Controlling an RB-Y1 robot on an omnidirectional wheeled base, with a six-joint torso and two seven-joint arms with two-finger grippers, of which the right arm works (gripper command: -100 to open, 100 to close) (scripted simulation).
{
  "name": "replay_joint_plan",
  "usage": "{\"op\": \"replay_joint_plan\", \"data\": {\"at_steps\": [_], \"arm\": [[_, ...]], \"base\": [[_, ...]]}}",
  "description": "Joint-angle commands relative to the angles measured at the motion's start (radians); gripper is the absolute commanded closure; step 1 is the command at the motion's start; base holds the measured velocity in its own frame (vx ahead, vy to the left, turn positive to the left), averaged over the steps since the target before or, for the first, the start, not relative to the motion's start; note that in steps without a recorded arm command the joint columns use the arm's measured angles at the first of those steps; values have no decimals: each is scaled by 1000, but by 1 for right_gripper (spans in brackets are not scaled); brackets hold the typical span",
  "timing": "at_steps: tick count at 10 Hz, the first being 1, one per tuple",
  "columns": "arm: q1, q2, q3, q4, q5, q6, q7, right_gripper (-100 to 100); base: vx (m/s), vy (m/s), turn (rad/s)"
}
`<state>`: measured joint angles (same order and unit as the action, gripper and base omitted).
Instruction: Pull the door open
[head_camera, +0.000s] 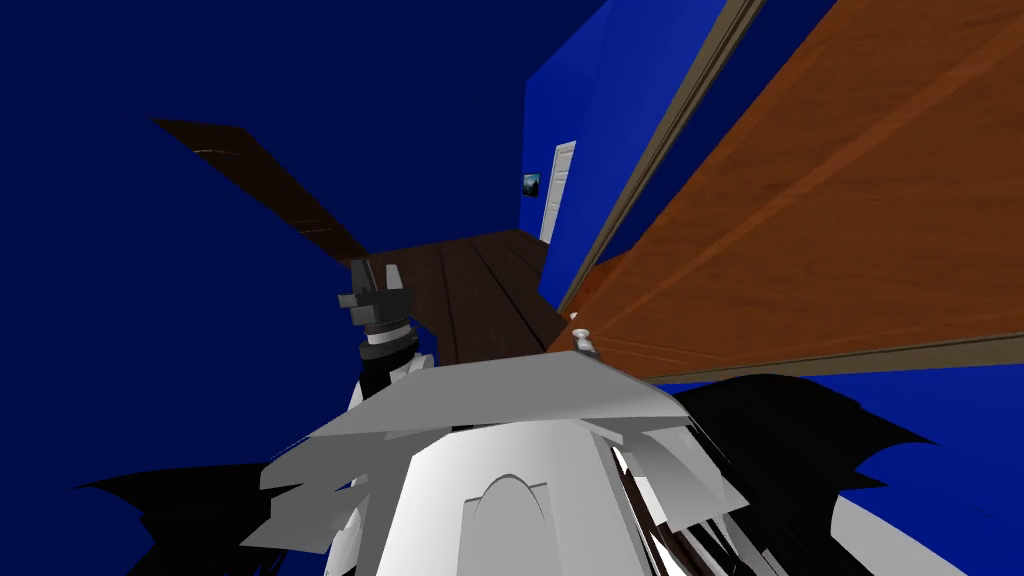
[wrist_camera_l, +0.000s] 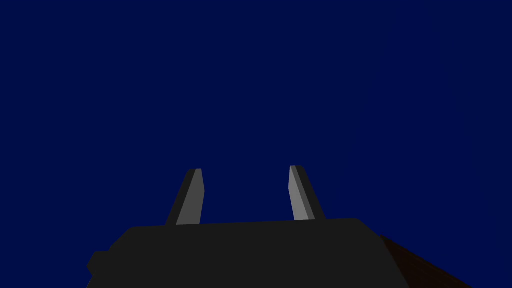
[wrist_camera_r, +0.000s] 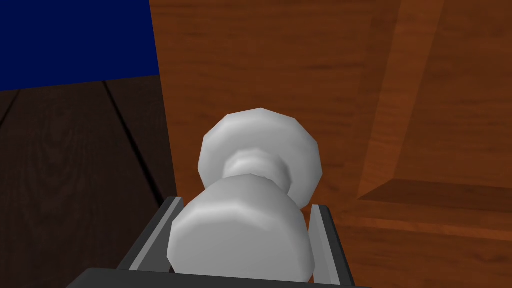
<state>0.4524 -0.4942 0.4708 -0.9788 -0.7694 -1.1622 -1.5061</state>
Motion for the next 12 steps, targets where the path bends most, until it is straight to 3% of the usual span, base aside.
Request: {"op": "replay_joint_plan", "data": {"at_steps": [1,9,10,12], "arm": [[31,1,7,19,-5,-40,-17,100],[158,-2,22,77,-26,-212,-72,100],[144,3,24,82,-21,-200,-69,100],[153,5,30,92,-18,-219,-74,100]], "base": [[-85,1,230],[-94,11,195],[-53,11,39],[-154,-9,199]]}}
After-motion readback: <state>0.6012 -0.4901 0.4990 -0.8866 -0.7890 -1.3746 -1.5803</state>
